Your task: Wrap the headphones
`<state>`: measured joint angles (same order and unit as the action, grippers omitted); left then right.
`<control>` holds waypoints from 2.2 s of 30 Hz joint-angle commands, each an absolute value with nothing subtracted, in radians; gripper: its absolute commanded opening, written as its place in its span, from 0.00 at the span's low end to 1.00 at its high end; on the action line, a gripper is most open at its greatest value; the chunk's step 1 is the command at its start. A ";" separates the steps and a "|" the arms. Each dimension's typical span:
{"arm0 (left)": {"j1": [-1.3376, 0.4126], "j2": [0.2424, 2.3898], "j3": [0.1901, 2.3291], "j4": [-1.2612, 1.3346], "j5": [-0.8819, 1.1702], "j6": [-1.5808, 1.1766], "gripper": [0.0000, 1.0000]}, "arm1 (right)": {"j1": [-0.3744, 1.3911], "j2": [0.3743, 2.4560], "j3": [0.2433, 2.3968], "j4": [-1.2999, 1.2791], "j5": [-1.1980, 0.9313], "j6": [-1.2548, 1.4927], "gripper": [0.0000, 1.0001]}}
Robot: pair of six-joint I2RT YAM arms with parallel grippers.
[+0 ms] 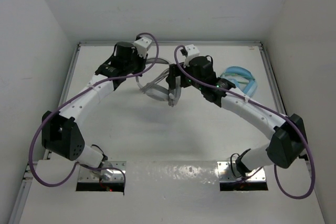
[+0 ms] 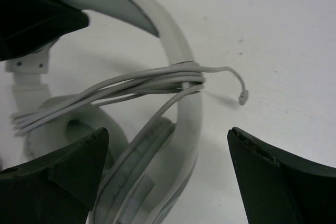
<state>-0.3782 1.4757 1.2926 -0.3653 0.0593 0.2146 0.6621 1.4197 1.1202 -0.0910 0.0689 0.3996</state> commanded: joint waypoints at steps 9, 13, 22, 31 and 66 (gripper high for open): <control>-0.383 1.445 1.284 -0.210 0.046 0.118 0.00 | 0.684 1.637 1.310 -0.215 0.212 0.448 0.89; -0.383 1.454 1.278 -0.172 0.005 0.086 0.00 | 0.686 1.692 1.348 -0.270 0.140 0.469 0.85; -0.379 1.457 1.269 -0.150 0.008 0.040 0.00 | 0.686 1.755 1.440 -0.350 0.143 0.466 0.20; -0.367 1.463 1.291 -0.189 0.109 0.048 0.60 | 0.669 1.769 1.555 -0.425 0.167 0.397 0.00; -0.002 1.318 1.338 -0.301 0.397 0.025 1.00 | 0.692 1.629 1.318 -0.347 -0.098 0.457 0.00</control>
<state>-0.0010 1.3308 1.3537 -0.3637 0.3527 0.0387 0.7372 1.7016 1.3617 -0.4564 -0.0505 0.4011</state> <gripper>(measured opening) 0.996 0.413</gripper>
